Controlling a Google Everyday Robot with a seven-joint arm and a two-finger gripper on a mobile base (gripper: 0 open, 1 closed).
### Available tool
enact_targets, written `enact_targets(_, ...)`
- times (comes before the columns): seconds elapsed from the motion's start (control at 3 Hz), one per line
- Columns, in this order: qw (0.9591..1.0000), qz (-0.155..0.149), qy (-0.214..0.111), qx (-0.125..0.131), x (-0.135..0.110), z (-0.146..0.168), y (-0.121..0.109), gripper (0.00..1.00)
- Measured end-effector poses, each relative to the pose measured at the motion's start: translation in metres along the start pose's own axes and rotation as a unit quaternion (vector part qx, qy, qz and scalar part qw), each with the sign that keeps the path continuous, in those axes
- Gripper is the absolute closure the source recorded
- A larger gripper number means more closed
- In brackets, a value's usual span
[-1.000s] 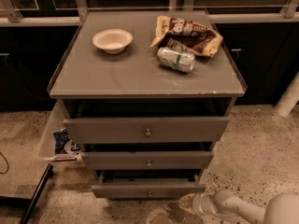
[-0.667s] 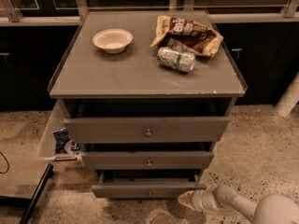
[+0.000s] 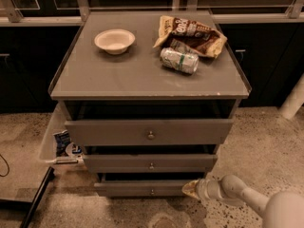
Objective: Close bottom drawer
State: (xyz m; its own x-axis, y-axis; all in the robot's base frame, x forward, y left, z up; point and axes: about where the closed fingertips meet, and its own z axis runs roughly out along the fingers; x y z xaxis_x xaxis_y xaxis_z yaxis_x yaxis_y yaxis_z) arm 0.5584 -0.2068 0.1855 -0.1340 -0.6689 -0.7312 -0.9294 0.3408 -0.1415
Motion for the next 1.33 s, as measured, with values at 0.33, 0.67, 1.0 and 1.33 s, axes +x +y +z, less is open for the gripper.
enact_targets(0.33, 0.9995, -0.02, 0.004, 0.023, -0.021, -0.015, -0.018, 1.0)
enact_targets(0.67, 0.9995, -0.02, 0.004, 0.023, -0.021, -0.015, -0.018, 0.82)
enact_targets(1.0, 0.9996, -0.011, 0.005, 0.026, -0.014, -0.015, -0.009, 0.84)
enact_targets(1.33, 0.9998, 0.009, 0.003, 0.015, -0.001, -0.022, 0.019, 1.0)
